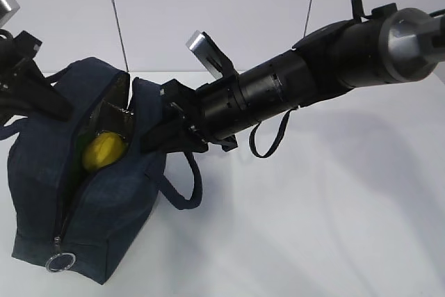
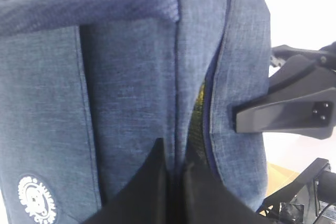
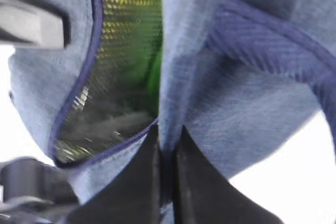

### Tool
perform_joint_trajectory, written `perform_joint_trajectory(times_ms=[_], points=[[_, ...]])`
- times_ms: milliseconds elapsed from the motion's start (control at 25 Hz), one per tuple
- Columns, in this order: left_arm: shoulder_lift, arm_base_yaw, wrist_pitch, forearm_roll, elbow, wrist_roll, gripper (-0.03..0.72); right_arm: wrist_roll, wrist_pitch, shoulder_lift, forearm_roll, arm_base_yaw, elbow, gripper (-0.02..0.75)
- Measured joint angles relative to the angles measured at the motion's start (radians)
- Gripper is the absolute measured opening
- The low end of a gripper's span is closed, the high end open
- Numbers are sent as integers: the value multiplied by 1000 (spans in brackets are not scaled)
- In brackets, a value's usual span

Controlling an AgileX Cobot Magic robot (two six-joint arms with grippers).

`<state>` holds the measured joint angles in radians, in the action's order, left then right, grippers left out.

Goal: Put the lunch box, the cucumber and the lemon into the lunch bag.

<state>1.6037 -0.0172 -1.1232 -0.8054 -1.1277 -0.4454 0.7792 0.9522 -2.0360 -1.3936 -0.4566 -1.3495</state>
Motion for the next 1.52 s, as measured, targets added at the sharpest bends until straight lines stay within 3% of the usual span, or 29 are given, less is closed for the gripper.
perform_joint_trajectory(times_ms=[280,560,760,1040,1200,1520], points=[[0,0,3,0,0,-1,-4,72,0,0,-17,0,0,0],[-2,-10,49,0,0,-2,-4,52,-72,90,141,0,0,0],[-6,-108,131,22,2,-3,-4,27,-88,151,232,0,0,0],[-9,-258,232,27,6,20,-4,-115,-93,238,530,0,2,-1],[-10,-293,287,26,28,21,-4,-169,-85,286,644,0,2,-1],[-75,-360,488,-12,165,22,-4,-218,-90,342,745,6,47,-1]])
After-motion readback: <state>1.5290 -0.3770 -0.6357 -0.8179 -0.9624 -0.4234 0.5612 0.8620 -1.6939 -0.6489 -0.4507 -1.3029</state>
